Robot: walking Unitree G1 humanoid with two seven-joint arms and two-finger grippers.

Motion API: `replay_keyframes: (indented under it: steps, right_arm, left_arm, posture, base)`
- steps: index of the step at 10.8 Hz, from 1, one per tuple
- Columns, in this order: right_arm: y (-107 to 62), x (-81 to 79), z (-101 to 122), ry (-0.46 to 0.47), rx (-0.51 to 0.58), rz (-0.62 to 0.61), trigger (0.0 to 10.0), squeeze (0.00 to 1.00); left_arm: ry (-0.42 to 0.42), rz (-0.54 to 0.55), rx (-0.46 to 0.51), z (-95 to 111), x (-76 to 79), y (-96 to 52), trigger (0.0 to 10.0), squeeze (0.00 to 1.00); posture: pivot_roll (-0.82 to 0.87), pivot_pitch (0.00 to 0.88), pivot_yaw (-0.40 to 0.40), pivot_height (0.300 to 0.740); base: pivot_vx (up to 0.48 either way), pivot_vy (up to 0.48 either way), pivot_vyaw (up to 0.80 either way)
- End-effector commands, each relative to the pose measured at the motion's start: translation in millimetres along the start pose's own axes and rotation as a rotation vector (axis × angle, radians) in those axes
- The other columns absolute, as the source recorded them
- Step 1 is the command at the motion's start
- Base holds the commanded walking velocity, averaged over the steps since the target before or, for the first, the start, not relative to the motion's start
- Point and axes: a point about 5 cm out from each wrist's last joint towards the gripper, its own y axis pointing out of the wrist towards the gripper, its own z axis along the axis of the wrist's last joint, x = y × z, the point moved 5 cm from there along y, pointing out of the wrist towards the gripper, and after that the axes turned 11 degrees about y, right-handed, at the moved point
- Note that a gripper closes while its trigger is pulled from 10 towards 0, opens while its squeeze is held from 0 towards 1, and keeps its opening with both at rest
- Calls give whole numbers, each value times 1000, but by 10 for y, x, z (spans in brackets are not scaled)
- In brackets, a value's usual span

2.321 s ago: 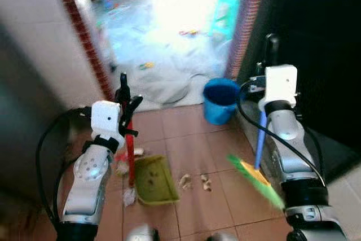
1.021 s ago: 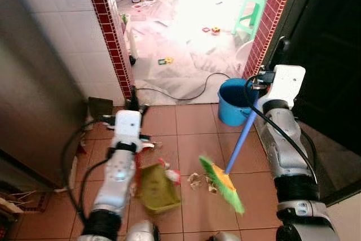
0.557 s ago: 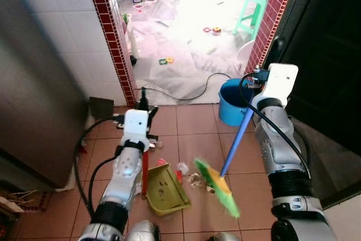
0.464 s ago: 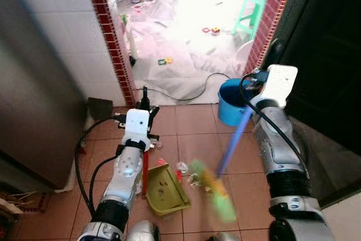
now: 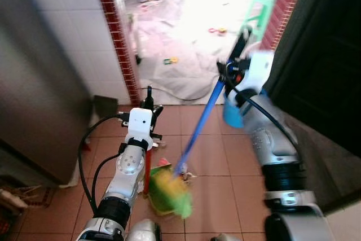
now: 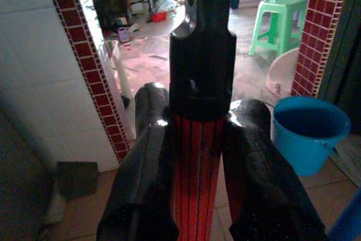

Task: Sweep floor

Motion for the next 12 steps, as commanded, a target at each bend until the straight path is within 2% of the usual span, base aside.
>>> replay_keyframes:
  steps: [1,2,3,4,5,6,7,8,9,10,11,12]
  right_arm:
    - [43,-157,408,-88,140,77,10000,0]
    - [20,-187,573,-227,206,116,10000,0]
    - [-8,-166,681,-321,256,114,10000,0]
    - [-51,-96,635,-438,264,98,10000,0]
    - [-84,50,504,-464,232,33,10000,0]
    - [-101,119,430,-465,213,4,10000,0]
    - [-153,317,160,-452,135,-94,10000,0]
    - [-193,385,16,-427,100,-130,10000,0]
    - [-229,445,-236,-341,26,-167,10000,0]
    - [-242,488,-372,-273,-21,-205,10000,0]
    - [-236,502,-527,-151,-84,-234,10000,0]
    - [-211,486,-565,-70,-99,-242,10000,0]
  left_arm:
    - [-15,-50,-37,-73,96,-5,10000,0]
    - [-40,-92,-65,-112,145,-7,10000,0]
    - [-47,-136,-88,-154,177,-21,10000,0]
    - [-65,-171,-106,-197,204,-47,10000,0]
    - [-63,-194,-118,-222,224,-67,10000,0]
    - [-75,-216,-119,-223,249,-77,10000,0]
    - [-80,-254,-127,-237,289,-92,10000,0]
    - [-80,-286,-138,-248,329,-99,10000,0]
    - [-81,-311,-142,-242,362,-106,10000,0]
    - [-91,-324,-141,-229,373,-110,10000,0]
    - [-93,-318,-140,-223,363,-110,10000,0]
    - [-95,-312,-141,-222,353,-110,10000,0]
  posture:
    - [-79,0,36,740]
    - [-78,0,35,740]
    - [-82,0,35,740]
    - [-82,0,35,740]
    - [-79,0,35,740]
    - [-77,0,37,740]
    - [-75,0,41,740]
    - [-73,0,42,740]
    - [-68,0,45,740]
    - [-64,0,46,740]
    - [-61,0,48,740]
    - [-59,0,49,740]
  base:
    - [0,0,0]
    - [0,0,0]
    - [0,0,0]
    - [0,0,0]
    - [0,0,0]
    - [0,0,0]
    - [0,0,0]
    - [0,0,0]
    - [0,0,0]
    - [0,0,0]
    - [0,0,0]
    - [0,0,0]
